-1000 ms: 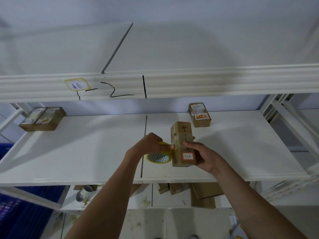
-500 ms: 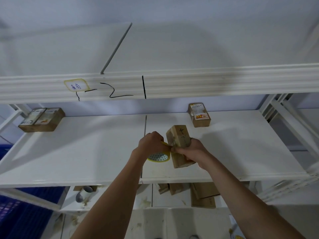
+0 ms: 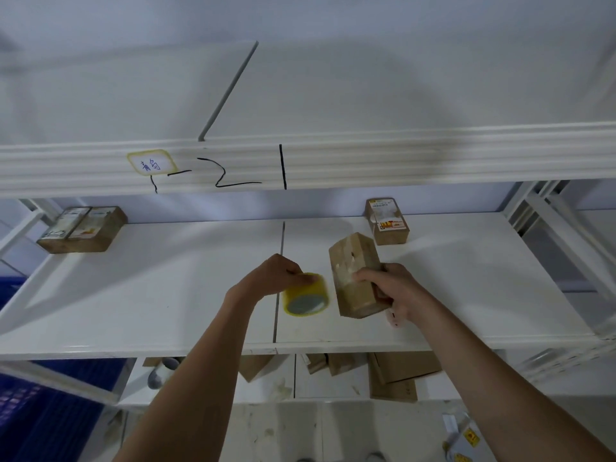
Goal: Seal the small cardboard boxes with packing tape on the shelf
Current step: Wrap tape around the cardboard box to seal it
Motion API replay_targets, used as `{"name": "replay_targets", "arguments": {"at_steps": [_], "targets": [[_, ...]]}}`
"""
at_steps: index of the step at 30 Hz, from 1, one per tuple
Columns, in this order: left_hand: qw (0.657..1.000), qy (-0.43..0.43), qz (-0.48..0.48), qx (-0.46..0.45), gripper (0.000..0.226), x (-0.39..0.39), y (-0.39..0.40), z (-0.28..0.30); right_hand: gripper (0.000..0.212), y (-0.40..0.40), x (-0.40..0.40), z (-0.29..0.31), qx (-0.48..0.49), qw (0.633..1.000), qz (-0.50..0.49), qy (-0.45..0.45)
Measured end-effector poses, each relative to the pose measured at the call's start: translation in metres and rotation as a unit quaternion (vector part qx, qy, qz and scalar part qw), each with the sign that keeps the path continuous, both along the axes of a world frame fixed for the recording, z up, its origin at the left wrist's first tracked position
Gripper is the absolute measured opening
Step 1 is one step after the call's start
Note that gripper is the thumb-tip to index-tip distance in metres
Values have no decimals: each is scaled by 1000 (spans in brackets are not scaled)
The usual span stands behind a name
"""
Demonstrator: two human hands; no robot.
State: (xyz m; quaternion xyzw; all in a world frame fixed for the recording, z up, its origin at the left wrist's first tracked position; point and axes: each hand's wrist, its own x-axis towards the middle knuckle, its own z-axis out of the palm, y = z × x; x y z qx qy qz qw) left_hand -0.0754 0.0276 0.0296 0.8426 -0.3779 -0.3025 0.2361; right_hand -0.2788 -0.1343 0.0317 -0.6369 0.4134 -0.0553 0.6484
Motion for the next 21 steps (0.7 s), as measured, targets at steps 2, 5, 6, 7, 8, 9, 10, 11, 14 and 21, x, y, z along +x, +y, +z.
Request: {"name": "replay_targets", "arguments": {"at_steps": [2,5,6,7,8,9,10,11,14,21], "targets": [[994,-98,29,36,51,2,2,2,40,-3,2,8,8,1000,9,-17],[993,-94,38,54,57,4,1,3,45,-5,5,10,45,998,3,-45],[993,-90,34,65,58,5,2,3,46,-4,5,9,59,997,7,-50],[992,-93,28,76,60,5,1,3,46,-2,4,7,76,995,12,-56],[991,-100,21,85,62,5,0,2,47,-1,3,4,96,993,16,-64],[989,-112,11,94,64,5,-1,0,47,2,2,1,118,990,17,-72],[987,-124,3,101,65,4,-2,-4,45,3,0,-2,138,987,16,-79],[985,-134,-3,109,66,3,-3,-6,44,5,-2,-5,156,984,14,-86],[979,-157,-21,127,69,-2,-3,-14,42,8,-6,-16,182,979,1,-89],[967,-192,-42,161,73,-6,-6,-31,43,10,-11,-44,180,983,-36,-17]]}}
